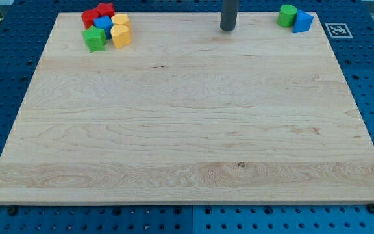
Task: Point your arm at the blue triangle
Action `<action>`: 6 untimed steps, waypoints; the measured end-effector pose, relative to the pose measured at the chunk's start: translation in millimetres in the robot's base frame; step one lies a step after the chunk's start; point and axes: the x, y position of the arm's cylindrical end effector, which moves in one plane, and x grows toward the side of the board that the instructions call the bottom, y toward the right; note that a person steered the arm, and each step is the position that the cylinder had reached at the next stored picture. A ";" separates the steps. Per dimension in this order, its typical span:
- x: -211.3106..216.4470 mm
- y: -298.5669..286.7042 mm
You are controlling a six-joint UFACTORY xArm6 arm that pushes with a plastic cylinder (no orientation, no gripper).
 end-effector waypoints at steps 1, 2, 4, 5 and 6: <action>50.3 25.5; 65.0 126.1; 28.8 250.5; -29.9 209.7; -45.1 191.6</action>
